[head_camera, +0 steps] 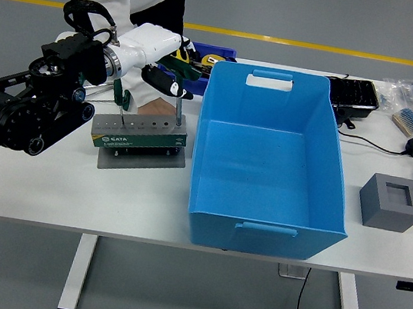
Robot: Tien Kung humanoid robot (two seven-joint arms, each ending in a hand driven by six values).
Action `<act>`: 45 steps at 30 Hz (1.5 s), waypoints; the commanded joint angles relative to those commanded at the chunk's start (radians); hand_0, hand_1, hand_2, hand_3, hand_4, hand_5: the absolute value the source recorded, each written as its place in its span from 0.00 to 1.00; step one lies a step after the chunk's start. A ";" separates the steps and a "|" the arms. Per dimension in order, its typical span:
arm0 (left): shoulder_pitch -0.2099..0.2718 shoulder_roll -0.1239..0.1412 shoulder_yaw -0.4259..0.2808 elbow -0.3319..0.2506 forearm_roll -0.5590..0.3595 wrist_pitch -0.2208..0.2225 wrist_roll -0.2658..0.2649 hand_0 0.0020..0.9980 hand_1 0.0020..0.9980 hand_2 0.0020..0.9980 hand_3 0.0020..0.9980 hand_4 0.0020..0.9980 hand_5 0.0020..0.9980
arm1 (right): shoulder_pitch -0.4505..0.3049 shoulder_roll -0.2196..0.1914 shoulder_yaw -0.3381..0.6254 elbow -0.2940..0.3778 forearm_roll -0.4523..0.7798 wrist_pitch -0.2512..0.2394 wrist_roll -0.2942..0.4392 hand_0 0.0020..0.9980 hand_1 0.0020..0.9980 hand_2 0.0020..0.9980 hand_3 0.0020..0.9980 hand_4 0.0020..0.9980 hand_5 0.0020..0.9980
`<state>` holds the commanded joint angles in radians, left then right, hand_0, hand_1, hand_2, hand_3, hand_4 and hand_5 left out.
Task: Lift tool from toolbox,place it in box,lift tool from toolbox,place it in box
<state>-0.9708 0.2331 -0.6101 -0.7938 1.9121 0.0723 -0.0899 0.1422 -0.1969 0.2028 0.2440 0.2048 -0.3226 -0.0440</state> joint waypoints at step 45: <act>0.004 -0.068 0.039 0.155 -0.026 0.161 0.073 0.34 0.18 0.21 0.29 1.00 0.83 | 0.017 -0.004 0.005 0.003 -0.015 -0.003 -0.004 0.68 0.64 0.72 0.56 0.80 0.72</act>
<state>-0.9671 0.1646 -0.5709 -0.6393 1.8858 0.2335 -0.0172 0.1592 -0.2004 0.2080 0.2472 0.1898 -0.3260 -0.0478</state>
